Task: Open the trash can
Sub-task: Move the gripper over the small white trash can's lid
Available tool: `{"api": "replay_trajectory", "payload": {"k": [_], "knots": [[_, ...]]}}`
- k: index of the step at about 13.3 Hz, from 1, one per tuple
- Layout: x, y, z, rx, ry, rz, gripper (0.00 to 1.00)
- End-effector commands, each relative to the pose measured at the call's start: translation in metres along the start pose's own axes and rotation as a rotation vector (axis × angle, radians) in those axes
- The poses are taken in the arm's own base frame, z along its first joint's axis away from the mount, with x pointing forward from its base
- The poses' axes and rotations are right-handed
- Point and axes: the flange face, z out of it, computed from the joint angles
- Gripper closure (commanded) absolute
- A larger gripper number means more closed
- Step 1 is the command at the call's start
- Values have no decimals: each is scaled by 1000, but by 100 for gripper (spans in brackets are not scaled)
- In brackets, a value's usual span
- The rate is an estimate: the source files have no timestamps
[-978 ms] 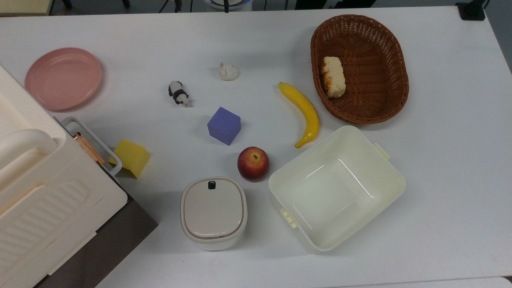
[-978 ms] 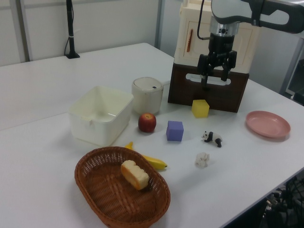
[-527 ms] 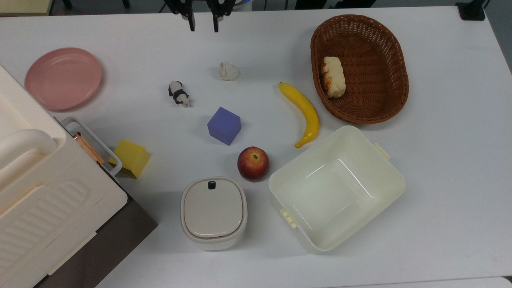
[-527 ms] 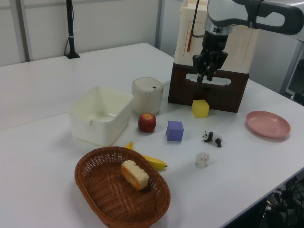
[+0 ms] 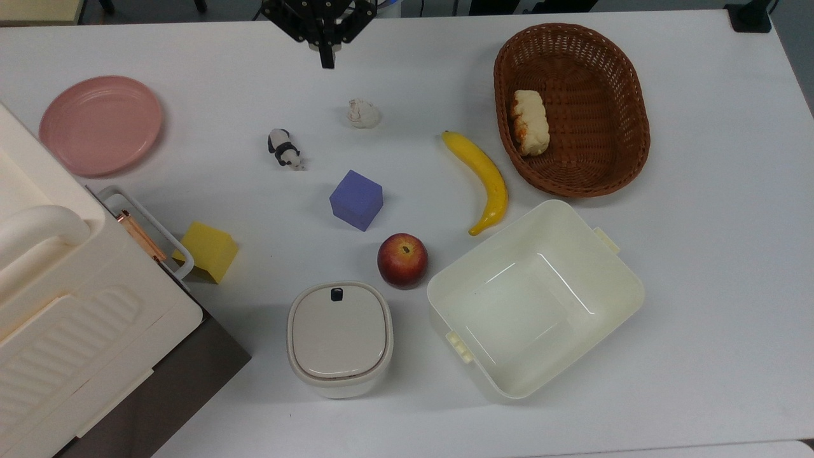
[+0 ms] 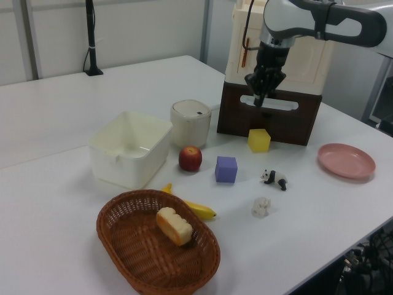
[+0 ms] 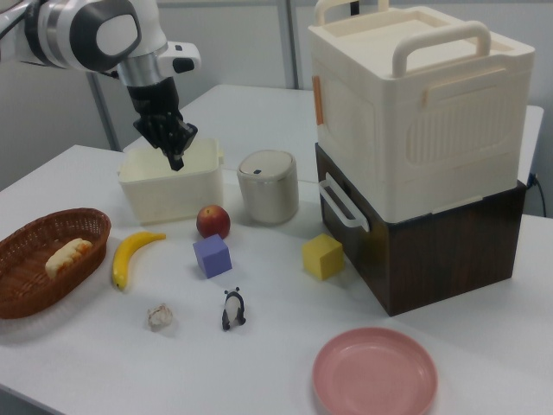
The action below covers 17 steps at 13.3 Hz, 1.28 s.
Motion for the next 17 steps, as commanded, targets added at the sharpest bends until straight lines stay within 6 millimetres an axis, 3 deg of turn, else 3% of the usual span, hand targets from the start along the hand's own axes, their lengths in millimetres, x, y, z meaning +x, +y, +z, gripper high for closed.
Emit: {"api": "replay_trajectory", "payload": {"k": [1, 5, 8, 12, 17], "knots": [[22, -2, 11, 43, 61, 4, 100], [84, 20, 20, 31, 128, 33, 100], [119, 19, 48, 24, 264, 27, 100], [150, 20, 83, 22, 356, 32, 100], [166, 11, 95, 23, 387, 19, 100]]}}
